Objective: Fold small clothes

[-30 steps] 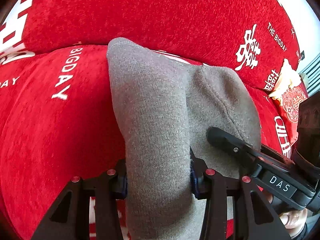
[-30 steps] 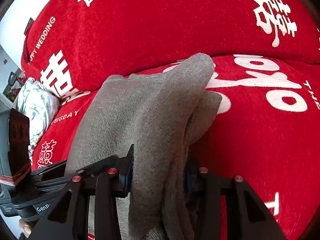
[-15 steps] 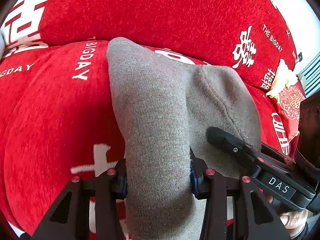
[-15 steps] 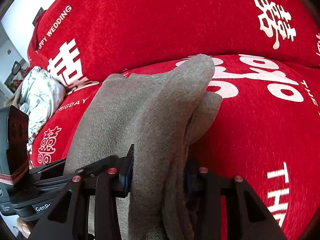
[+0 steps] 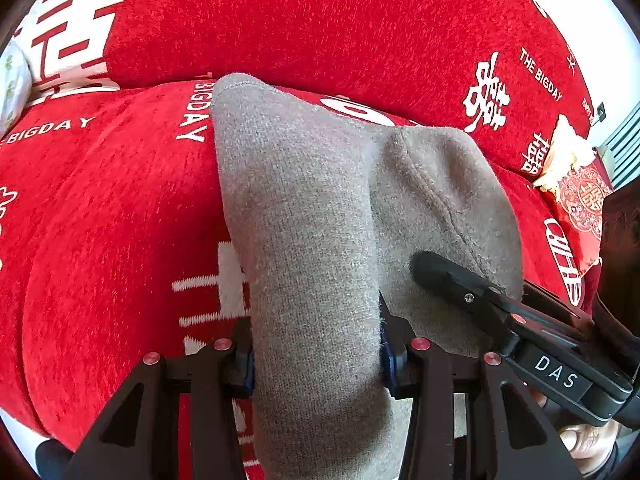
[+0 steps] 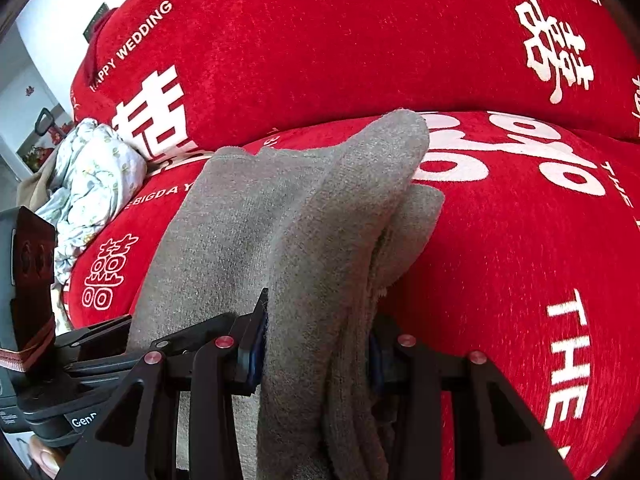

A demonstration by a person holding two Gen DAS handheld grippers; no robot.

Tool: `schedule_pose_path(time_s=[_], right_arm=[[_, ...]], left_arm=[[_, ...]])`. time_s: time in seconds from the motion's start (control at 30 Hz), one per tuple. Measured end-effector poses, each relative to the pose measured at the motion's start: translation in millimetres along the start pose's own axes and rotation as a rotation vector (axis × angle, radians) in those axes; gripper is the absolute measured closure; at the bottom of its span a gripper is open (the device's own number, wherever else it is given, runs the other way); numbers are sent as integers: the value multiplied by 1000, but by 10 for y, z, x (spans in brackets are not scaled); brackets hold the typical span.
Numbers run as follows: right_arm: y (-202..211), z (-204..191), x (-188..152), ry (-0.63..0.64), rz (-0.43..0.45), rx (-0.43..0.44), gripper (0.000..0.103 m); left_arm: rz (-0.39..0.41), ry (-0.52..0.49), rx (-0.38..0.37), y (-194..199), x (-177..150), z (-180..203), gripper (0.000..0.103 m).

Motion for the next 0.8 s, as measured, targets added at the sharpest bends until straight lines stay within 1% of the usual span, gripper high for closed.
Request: schedule_pose_path(time_s=[0.4, 0.8], right_arm=[[105, -73, -239, 7, 6, 16, 60], [142, -64, -401, 4, 12, 28, 60]], left_arm=[[10, -15, 21, 128, -232, 20, 57], [28, -59, 56, 181, -406, 73, 57]])
Point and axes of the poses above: each gripper's, at about its wrist camera, not at the fingertips, and y roughly against the way its jaws point, z to its right, x to its top, the point moved 1 cm from there along -y, roughly the way its jaws point, and after that the axes turned 5 degrees about x, right-handed, at the moved point
